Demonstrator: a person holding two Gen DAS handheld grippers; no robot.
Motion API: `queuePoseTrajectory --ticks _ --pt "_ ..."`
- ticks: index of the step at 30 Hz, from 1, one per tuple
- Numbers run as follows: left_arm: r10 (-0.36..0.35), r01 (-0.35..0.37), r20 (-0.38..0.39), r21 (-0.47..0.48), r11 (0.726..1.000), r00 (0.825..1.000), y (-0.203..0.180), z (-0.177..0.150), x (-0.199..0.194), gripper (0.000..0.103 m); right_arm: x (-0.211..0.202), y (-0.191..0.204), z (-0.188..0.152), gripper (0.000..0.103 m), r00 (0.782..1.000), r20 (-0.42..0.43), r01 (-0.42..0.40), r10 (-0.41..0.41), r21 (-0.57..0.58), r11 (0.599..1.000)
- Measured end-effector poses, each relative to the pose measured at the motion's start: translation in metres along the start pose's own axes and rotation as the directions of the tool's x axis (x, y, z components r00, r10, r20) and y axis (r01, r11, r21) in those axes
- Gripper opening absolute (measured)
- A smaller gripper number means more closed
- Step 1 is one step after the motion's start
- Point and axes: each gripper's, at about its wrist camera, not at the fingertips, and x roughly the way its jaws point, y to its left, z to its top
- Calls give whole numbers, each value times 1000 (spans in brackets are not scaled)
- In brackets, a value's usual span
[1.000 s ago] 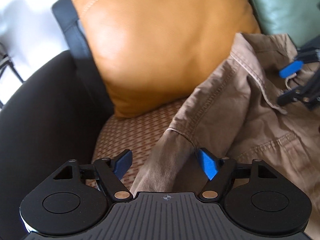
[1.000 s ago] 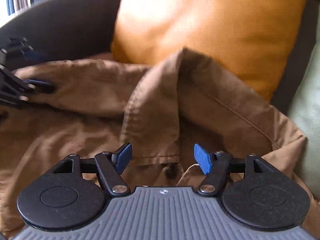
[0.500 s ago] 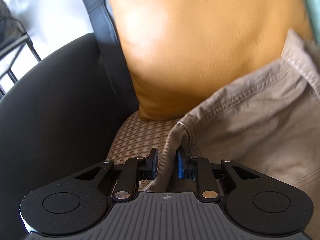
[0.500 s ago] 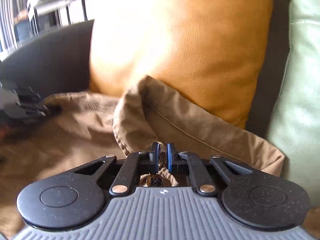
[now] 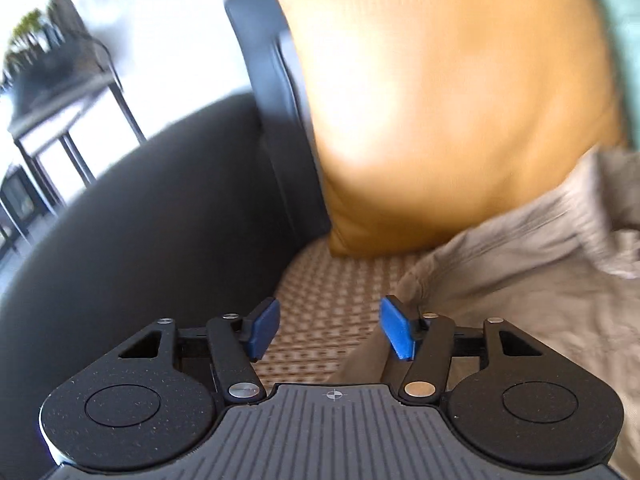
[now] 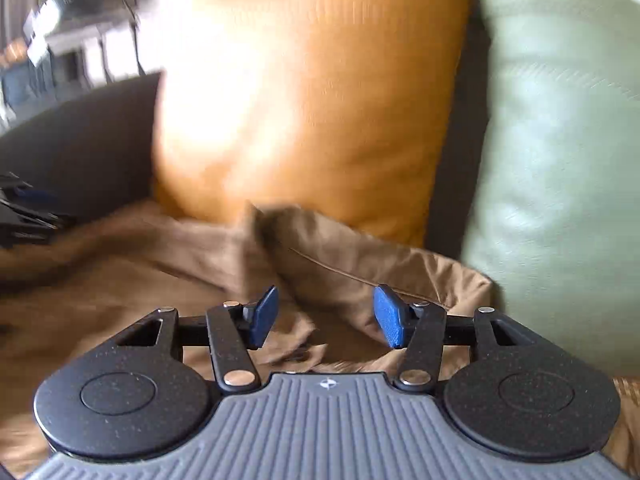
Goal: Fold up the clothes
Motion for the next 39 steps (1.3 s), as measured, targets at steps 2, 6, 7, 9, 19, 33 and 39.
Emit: queuePoseTrajectory --ticks 2,6,7,9,19,33,39 --pt "-48 48 35 4 999 998 14 -13 -50 72 -56 6 -7 68 998 37 -55 55 25 998" --pt "-93 91 76 35 995 993 29 -55 -147 77 -147 40 -43 71 987 64 -151 147 59 987" --pt "-101 98 71 45 994 992 31 -68 -168 77 -166 51 -55 72 983 70 -178 173 73 981" --pt "-101 99 56 49 994 993 30 -97 -201 77 -200 68 -82 72 972 79 -228 220 109 968" --pt "-95 92 -58 -67 994 994 17 -261 -289 77 -239 146 -198 51 923 -30 -349 383 356 867" --pt "-146 146 -81 -11 989 986 -9 -321 -280 78 -219 184 -242 53 906 -184 -310 382 329 892" --pt "-165 161 -50 -70 984 985 -11 -316 -269 77 -212 178 -243 56 887 -81 -384 454 416 824"
